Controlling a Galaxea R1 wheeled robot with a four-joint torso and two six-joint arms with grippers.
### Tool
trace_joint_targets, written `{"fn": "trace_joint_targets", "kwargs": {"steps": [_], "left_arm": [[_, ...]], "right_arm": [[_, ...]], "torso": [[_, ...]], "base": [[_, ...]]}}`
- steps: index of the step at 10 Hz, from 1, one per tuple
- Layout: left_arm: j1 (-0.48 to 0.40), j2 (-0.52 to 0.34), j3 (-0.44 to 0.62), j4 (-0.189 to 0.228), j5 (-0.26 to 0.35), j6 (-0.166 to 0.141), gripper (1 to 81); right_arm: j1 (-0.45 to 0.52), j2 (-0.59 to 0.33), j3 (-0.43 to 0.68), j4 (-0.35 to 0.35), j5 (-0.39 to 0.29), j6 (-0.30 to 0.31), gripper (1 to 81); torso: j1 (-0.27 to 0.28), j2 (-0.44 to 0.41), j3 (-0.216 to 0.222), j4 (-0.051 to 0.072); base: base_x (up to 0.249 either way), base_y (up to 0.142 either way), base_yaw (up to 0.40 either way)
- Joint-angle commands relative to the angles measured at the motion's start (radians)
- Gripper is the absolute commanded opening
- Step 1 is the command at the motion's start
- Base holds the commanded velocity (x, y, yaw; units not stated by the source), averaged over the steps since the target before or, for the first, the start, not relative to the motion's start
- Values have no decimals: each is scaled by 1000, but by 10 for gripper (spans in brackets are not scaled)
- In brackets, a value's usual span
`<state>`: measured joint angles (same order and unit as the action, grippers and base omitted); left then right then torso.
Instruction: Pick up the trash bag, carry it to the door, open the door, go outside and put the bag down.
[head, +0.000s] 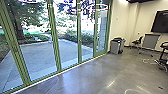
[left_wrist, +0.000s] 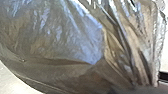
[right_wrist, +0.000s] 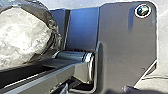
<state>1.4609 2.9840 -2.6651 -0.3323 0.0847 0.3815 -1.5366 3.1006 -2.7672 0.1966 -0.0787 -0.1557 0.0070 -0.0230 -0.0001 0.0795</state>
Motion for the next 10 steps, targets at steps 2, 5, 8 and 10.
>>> {"fn": "trace_joint_targets", "kwargs": {"steps": [2,5,8,10], "left_arm": [[-56,-2,4,10,63,7,10],[-56,-2,4,10,63,7,10],[-56,0,4,10,63,7,10],[-56,1,4,10,63,7,10]], "right_arm": [[49,17,12,-5,-70,-5,811],[46,15,12,-6,-70,-5,811],[46,15,11,-6,-70,-5,811],[46,14,11,-6,-70,-5,811]], "torso": [[0,0,0,0],[0,0,0,0],[0,0,0,0],[0,0,0,0]], "base": [[111,0,0],[107,-22,0],[107,-80,0],[107,-83,0]]}}
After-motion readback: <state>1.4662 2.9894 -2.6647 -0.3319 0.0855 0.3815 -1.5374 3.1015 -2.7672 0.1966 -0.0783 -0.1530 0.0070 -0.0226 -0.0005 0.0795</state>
